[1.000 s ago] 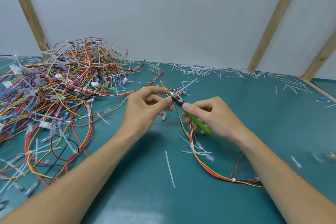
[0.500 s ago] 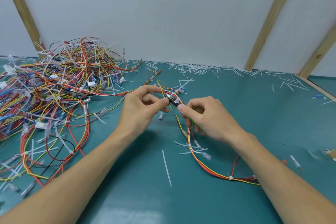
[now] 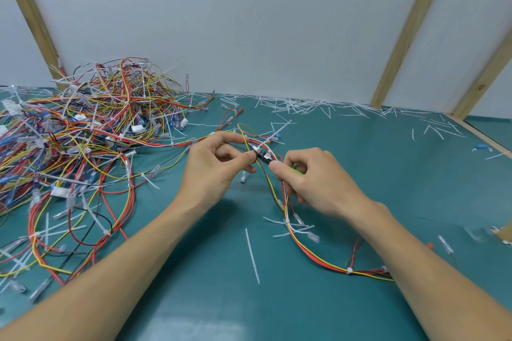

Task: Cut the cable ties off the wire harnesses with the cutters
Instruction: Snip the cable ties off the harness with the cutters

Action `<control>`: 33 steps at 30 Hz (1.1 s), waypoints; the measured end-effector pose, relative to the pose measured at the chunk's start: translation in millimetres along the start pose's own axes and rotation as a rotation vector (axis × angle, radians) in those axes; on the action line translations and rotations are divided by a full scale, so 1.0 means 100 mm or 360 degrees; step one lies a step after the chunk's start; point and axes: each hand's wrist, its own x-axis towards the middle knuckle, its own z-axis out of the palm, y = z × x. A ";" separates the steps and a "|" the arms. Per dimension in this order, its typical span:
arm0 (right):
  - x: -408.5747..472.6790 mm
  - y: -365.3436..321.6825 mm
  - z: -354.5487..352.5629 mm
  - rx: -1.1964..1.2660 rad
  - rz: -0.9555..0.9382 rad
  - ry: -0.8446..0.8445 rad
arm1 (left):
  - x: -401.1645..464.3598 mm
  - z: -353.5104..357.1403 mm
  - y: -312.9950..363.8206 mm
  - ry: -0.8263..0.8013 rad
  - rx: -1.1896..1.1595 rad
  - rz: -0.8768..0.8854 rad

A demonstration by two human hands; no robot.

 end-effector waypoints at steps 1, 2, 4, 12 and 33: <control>0.00 0.00 0.00 -0.0002 0.0003 0.0001 | 0.00 0.00 0.00 0.0001 0.0004 -0.0001; 0.00 0.00 0.00 -0.0003 0.0007 0.0001 | 0.00 0.00 0.00 0.0001 0.0005 0.0001; 0.00 0.00 0.00 -0.0006 0.0015 -0.0001 | 0.00 0.00 0.01 -0.0001 -0.0002 0.0004; 0.02 0.01 0.01 -0.0035 0.0028 0.0016 | 0.00 0.00 -0.01 -0.0016 0.0006 0.0015; 0.01 0.00 0.02 -0.0061 0.0032 0.0064 | 0.00 0.00 0.00 -0.0009 0.0004 0.0016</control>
